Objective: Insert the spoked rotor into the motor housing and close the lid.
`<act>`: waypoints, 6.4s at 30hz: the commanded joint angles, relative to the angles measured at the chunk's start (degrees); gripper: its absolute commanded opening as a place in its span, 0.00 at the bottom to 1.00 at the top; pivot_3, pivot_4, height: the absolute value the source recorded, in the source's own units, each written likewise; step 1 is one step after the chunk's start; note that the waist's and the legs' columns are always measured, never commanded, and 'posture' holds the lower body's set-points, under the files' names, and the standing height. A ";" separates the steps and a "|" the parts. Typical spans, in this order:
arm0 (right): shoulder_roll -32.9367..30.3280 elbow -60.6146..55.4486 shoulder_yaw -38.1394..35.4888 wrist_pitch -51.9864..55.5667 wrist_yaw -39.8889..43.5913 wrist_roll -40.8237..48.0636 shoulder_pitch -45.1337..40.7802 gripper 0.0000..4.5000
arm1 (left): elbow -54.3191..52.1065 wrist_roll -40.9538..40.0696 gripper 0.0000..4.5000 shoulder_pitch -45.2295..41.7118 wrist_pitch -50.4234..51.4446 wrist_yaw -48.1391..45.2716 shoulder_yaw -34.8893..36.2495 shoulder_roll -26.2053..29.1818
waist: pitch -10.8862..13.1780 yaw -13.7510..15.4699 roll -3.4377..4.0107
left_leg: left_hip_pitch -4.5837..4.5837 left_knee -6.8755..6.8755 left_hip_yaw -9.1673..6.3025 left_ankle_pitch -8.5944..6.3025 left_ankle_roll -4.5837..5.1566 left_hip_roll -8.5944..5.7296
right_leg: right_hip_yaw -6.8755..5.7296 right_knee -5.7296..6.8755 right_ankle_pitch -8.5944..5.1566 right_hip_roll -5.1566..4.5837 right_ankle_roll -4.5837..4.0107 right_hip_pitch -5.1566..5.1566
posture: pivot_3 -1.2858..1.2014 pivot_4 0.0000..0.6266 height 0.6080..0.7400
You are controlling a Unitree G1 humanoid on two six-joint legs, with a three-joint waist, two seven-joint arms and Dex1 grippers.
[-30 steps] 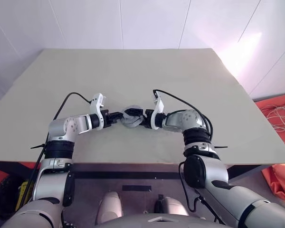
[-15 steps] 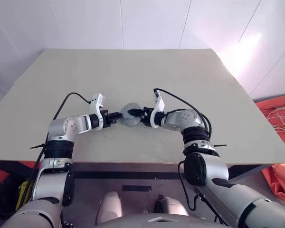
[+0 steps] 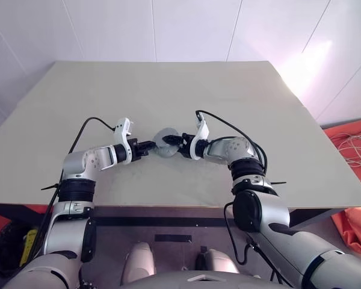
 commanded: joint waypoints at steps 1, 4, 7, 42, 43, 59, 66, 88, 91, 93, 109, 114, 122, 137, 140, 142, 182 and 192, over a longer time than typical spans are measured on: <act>1.01 -0.16 -2.25 -1.59 0.09 4.12 -3.40 0.46 | -1.75 -2.44 0.00 -0.75 -1.21 -0.53 2.10 -0.81 | 0.00 -0.01 0.00 | -0.02 0.00 0.00 0.00 0.00 0.00 | -0.01 0.00 0.00 0.00 0.00 -0.01 | 0.52 0.00 1.00; 0.97 0.50 -3.95 -2.92 -0.63 5.33 -4.11 0.46 | -1.69 -3.79 0.00 -1.02 -1.60 0.20 4.78 -1.35 | 0.00 -0.02 0.00 | -0.07 0.02 0.01 0.00 0.00 0.01 | -0.04 0.01 -0.01 0.00 -0.03 -0.04 | 0.52 0.00 1.00; 0.94 1.88 -7.31 -4.35 -2.64 7.57 -5.74 0.46 | -1.82 -6.75 0.00 -1.42 -3.27 1.60 9.92 -2.45 | 0.01 -0.04 -0.01 | -0.08 0.06 0.01 0.00 0.00 0.01 | -0.05 0.05 -0.04 0.00 -0.08 -0.06 | 0.52 0.00 1.00; 1.76 -1.89 -15.20 1.64 -16.20 25.31 -11.03 0.46 | 1.09 -38.42 0.84 -1.61 6.71 16.12 29.64 -6.88 | 0.02 0.13 -0.04 | -0.48 0.29 -0.02 0.00 0.00 0.03 | -0.22 0.20 0.06 0.00 0.09 -0.31 | 0.52 0.00 1.00; 1.85 -2.14 -15.14 2.27 -16.13 25.72 -11.03 0.46 | 1.78 -39.92 0.84 -1.87 7.88 16.44 30.03 -6.87 | 0.02 0.15 -0.04 | -0.49 0.30 -0.02 0.00 0.00 0.02 | -0.22 0.22 0.06 0.00 0.09 -0.32 | 0.52 0.00 1.00; 4.40 -9.97 -9.78 12.96 -15.70 28.52 -6.51 0.46 | 9.51 -45.75 0.84 -5.96 9.57 18.03 29.66 -8.15 | 0.02 0.49 -0.05 | -0.53 0.43 -0.08 0.00 -0.01 0.03 | -0.24 0.28 0.10 0.00 0.15 -0.30 | 0.52 0.00 1.00; 3.97 -9.29 -9.88 11.51 -15.76 28.21 -6.87 0.46 | 8.00 -46.42 0.84 -4.72 10.89 18.80 28.55 -8.62 | 0.02 0.58 -0.05 | -0.52 0.47 -0.08 0.01 -0.01 0.03 | -0.24 0.31 0.11 -0.01 0.16 -0.29 | 0.52 0.00 1.00; 2.58 -10.02 -5.84 7.70 -12.93 25.52 -6.36 0.46 | 6.62 -47.36 0.49 -3.09 8.21 21.40 27.94 -8.99 | 0.02 1.36 -0.05 | -0.53 0.54 -0.09 0.01 -0.02 0.04 | -0.24 0.35 0.12 -0.01 0.19 -0.27 | 0.52 0.00 1.00; 2.11 -10.05 -4.40 5.84 -11.85 24.10 -5.63 0.46 | 7.10 -47.28 0.49 -3.16 7.93 21.15 27.85 -8.60 | 0.02 1.36 -0.05 | -0.53 0.55 -0.09 0.00 -0.02 0.04 | -0.25 0.35 0.12 -0.01 0.19 -0.27 | 0.52 0.00 1.00; 1.80 -10.23 -3.41 5.52 -10.79 23.64 -5.43 0.54 | 7.22 -47.29 0.49 -3.17 7.72 21.01 27.82 -8.53 | 0.02 1.36 -0.05 | -0.53 0.55 -0.09 0.00 -0.02 0.04 | -0.25 0.35 0.12 -0.01 0.19 -0.27 | 0.52 0.00 1.00; -0.97 -10.16 6.84 -14.10 -6.62 9.10 -2.99 1.00 | 5.93 -43.69 0.49 -2.55 1.62 18.42 26.87 -7.13 | 0.01 1.35 -0.05 | -0.55 0.60 -0.10 0.01 -0.02 0.04 | -0.26 0.36 0.13 -0.01 0.20 -0.26 | 0.52 0.00 1.00; -3.13 -8.57 6.03 -15.07 -4.68 8.63 -2.94 1.00 | 4.75 -40.62 0.49 -1.69 -6.40 16.67 28.07 -6.24 | 0.01 1.30 -0.06 | -0.55 0.61 -0.10 0.00 -0.01 0.04 | -0.25 0.36 0.13 0.00 0.21 -0.26 | 0.52 0.00 1.00; -6.38 -8.31 3.50 -14.91 -4.80 9.06 -2.74 1.00 | 7.76 -33.56 0.49 -0.21 -20.59 21.61 31.14 -5.19 | 0.01 1.27 -0.07 | -0.54 0.63 -0.11 0.00 -0.01 0.04 | -0.25 0.36 0.14 0.00 0.21 -0.24 | 0.52 0.00 1.00; -4.71 -9.32 3.09 -12.63 -5.22 9.30 -1.88 1.00 | 15.02 -26.55 0.49 0.01 -31.85 26.93 33.36 -4.61 | 0.00 1.35 -0.16 | -0.48 0.77 -0.14 0.00 -0.01 0.07 | -0.28 0.38 0.18 -0.02 0.26 -0.08 | 0.52 0.00 1.00; -4.65 -9.46 3.12 -12.47 -5.26 9.32 -1.81 1.00 | 16.06 -25.27 0.49 -0.08 -33.71 27.77 33.57 -4.08 | 0.00 1.30 -0.16 | -0.37 0.77 -0.14 0.00 -0.01 0.09 | -0.28 0.39 0.20 -0.01 0.23 -0.01 | 0.52 0.00 1.00; -4.69 -9.34 3.11 -12.47 -5.21 9.29 -1.86 1.00 | 16.81 -24.60 0.49 -0.25 -34.64 28.09 33.60 -3.84 | 0.00 1.27 -0.16 | -0.29 0.77 -0.13 0.01 -0.01 0.10 | -0.28 0.41 0.21 -0.01 0.22 0.04 | 0.52 0.00 1.00; -7.24 -14.23 13.50 -20.31 8.12 2.00 2.97 1.00 | 29.61 12.54 0.82 -6.17 -74.31 33.50 12.13 7.41 | -0.07 2.30 -0.21 | 0.03 0.65 -0.05 0.09 -0.16 0.19 | -0.24 0.41 0.27 -0.02 0.04 0.19 | 0.52 0.00 1.00; -17.59 -19.69 23.34 -41.44 20.76 -10.89 11.17 1.00 | 5.92 2.66 0.82 -0.48 -51.78 -0.06 -0.59 0.61 | -0.08 2.37 -0.25 | 0.04 0.89 0.05 0.09 -0.16 -0.12 | -0.25 0.54 0.31 -0.56 0.02 0.24 | 0.52 0.00 1.00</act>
